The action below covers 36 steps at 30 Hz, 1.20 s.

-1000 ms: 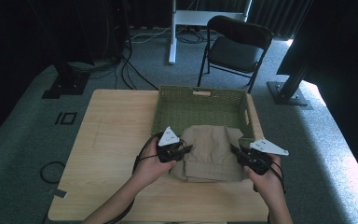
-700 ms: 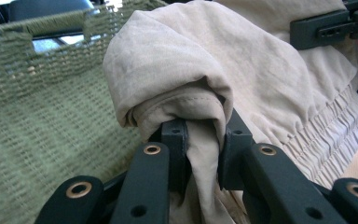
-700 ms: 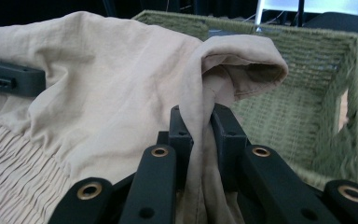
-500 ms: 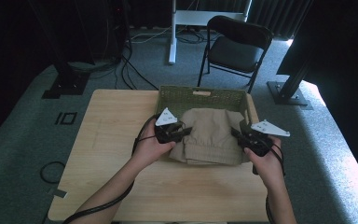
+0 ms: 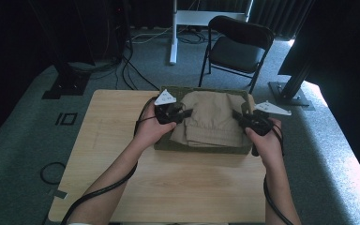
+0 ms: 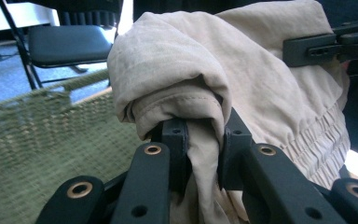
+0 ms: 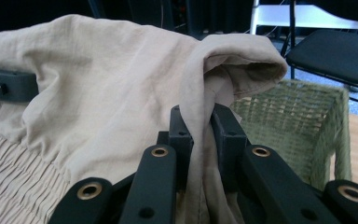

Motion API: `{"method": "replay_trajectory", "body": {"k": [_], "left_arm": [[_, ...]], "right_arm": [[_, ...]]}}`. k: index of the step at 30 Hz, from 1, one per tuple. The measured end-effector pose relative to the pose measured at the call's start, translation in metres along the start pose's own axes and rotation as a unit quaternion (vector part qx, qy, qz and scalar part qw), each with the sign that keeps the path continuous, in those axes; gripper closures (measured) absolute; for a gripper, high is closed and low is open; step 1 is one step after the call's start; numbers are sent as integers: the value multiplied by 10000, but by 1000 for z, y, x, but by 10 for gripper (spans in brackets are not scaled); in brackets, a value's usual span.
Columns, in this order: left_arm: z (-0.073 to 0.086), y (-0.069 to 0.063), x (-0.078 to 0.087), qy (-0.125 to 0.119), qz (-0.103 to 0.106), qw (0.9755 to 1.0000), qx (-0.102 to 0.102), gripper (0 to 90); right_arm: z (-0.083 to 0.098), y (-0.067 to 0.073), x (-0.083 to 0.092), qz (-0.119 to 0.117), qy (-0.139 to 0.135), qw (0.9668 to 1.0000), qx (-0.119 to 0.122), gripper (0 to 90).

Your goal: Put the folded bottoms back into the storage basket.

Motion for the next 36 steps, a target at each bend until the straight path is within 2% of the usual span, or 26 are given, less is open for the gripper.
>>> {"method": "replay_trajectory", "body": {"k": [5,7,10,15,19,20,26,29,31,32,33,36], "left_arm": [[-11,9,-9,-27,-34,10000,56,780],[-14,13,-11,-22,-9,10000,17,780],[-18,24,-16,-155,53,9997,180,780],[-16,42,-33,-79,-224,9996,149,781],[-14,53,-46,-34,-369,9991,205,782],[-13,56,-50,-54,-374,9988,300,782],[-5,73,-66,6,-600,9975,371,782],[0,78,-74,92,-642,9970,413,782],[3,81,-79,158,-688,9967,396,782],[7,83,-83,229,-748,9964,321,781],[11,87,-87,279,-767,9958,411,781],[18,90,-92,386,-827,9951,379,780]], "right_arm": [[-13,-10,-13,48,35,10000,6,804],[-16,-12,-18,56,79,10000,-4,804],[-19,-18,-26,74,95,9999,-50,804],[-16,-24,-45,106,196,9997,-67,804],[-11,-31,-64,132,329,9993,-95,805],[-9,-33,-69,143,346,9992,-119,804],[4,-43,-98,192,508,9982,-257,804],[12,-47,-111,255,647,9972,-283,804],[14,-48,-113,269,698,9968,-269,804],[26,-51,-123,234,799,9961,-286,804],[28,-51,-124,233,834,9958,-296,804],[40,-51,-135,273,995,9942,-310,804]]}}
Point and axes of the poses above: each handheld gripper's, and its own axes: x roughly backward along the jaws, z roughly out of its underside, y roughly to its left, the point moved 5 cm from there along -x, roughly forward along the jaws, and after that the axes turned 11 degrees about x, right-handed, at the moved point
